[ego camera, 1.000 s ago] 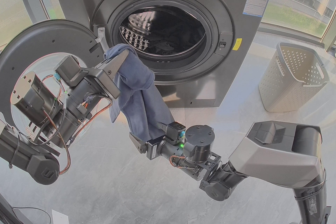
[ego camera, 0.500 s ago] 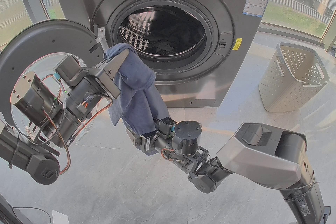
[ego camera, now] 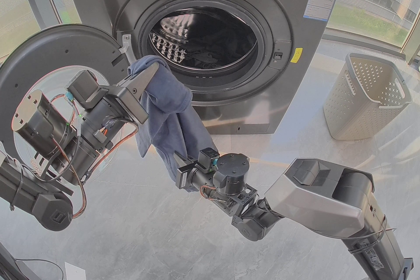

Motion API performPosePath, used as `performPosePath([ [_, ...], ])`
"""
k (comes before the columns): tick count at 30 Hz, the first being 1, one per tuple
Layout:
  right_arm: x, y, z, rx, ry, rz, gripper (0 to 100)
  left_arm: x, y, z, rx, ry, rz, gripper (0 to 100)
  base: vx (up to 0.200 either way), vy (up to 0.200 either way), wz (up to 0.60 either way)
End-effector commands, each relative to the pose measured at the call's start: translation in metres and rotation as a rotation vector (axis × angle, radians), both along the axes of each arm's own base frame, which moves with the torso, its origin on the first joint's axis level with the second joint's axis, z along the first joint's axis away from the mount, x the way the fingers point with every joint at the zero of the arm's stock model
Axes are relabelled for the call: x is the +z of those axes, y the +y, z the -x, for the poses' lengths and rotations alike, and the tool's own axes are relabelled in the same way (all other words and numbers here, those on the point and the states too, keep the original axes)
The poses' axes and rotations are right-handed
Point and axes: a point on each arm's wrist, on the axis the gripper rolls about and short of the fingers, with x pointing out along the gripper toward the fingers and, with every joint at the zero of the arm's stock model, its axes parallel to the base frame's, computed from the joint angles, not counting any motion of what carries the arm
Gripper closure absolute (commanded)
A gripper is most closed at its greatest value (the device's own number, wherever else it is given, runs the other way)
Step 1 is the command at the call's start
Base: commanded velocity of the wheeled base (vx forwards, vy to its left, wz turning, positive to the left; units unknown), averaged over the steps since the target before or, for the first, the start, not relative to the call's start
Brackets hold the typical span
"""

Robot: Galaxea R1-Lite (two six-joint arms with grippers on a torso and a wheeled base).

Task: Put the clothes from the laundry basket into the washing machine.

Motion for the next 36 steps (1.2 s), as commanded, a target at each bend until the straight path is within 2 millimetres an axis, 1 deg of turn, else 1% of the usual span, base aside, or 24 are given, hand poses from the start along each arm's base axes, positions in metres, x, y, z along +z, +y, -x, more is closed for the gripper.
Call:
performPosePath([
  [1,0.034,-0.021,0.017,-0.006,-0.019,-0.023,100,-0.007,0.012,-0.006,0.046,0.023,-0.014,100,0.0,0.0,0.0],
  [2,0.034,-0.021,0.017,-0.006,-0.019,-0.023,100,-0.007,0.012,-0.006,0.046,0.023,-0.014,100,0.0,0.0,0.0],
  [3,0.051,-0.039,0.026,-0.018,-0.026,-0.03,100,-0.01,0.017,-0.008,0.059,0.035,-0.023,100,0.0,0.0,0.0],
  [5,0.051,-0.039,0.026,-0.018,-0.026,-0.03,100,-0.01,0.017,-0.008,0.059,0.035,-0.023,100,0.0,0.0,0.0],
  [6,0.069,-0.068,0.034,-0.049,-0.038,-0.041,100,-0.014,0.021,-0.005,0.068,0.05,-0.034,100,0.0,0.0,0.0],
  [7,0.074,-0.075,0.034,-0.059,-0.046,-0.045,100,-0.015,0.022,-0.004,0.069,0.054,-0.036,100,0.0,0.0,0.0],
  [8,0.075,-0.078,0.034,-0.062,-0.049,-0.047,100,-0.016,0.022,-0.004,0.069,0.056,-0.037,100,0.0,0.0,0.0],
  [9,0.082,-0.093,0.032,-0.09,-0.055,-0.052,100,-0.019,0.023,-0.001,0.071,0.066,-0.048,100,0.0,0.0,0.0],
  [10,0.085,-0.1,0.029,-0.107,-0.063,-0.057,100,-0.022,0.023,0.0,0.071,0.074,-0.055,100,0.0,0.0,0.0],
  [15,0.109,-0.128,0.017,-0.159,-0.106,-0.085,100,-0.022,0.025,0.015,0.051,0.074,-0.075,100,0.0,0.0,0.0],
  [16,0.113,-0.13,0.016,-0.165,-0.114,-0.092,100,-0.021,0.026,0.018,0.043,0.069,-0.074,100,0.0,0.0,0.0],
  [18,0.115,-0.132,0.015,-0.171,-0.118,-0.094,100,-0.018,0.025,0.022,0.034,0.062,-0.071,100,0.0,0.0,0.0],
  [21,0.112,-0.131,0.015,-0.168,-0.113,-0.091,100,-0.017,0.024,0.025,0.016,0.055,-0.074,100,0.0,0.0,0.0],
  [25,0.107,-0.126,0.015,-0.157,-0.109,-0.091,100,-0.013,0.014,0.032,-0.048,0.035,-0.064,100,0.0,0.0,0.0],
  [26,0.098,-0.12,0.011,-0.152,-0.095,-0.083,100,-0.009,0.012,0.036,-0.064,0.024,-0.057,100,0.0,0.0,0.0],
  [28,0.091,-0.115,0.005,-0.154,-0.092,-0.081,100,-0.008,0.01,0.04,-0.08,0.021,-0.055,100,0.0,0.0,0.0],
  [31,0.073,-0.103,-0.009,-0.152,-0.077,-0.069,100,-0.008,0.007,0.043,-0.097,0.02,-0.053,100,0.0,0.0,0.0],
  [32,0.067,-0.101,-0.012,-0.152,-0.07,-0.063,0,-0.008,0.006,0.042,-0.095,0.02,-0.051,100,0.0,0.0,0.0],
  [35,0.048,-0.091,-0.013,-0.139,-0.045,-0.039,0,-0.006,0.006,0.038,-0.076,0.017,-0.044,100,0.0,0.0,0.0],
  [36,0.045,-0.091,-0.013,-0.138,-0.041,-0.033,0,-0.005,0.006,0.038,-0.076,0.014,-0.042,100,0.0,0.0,0.0],
])
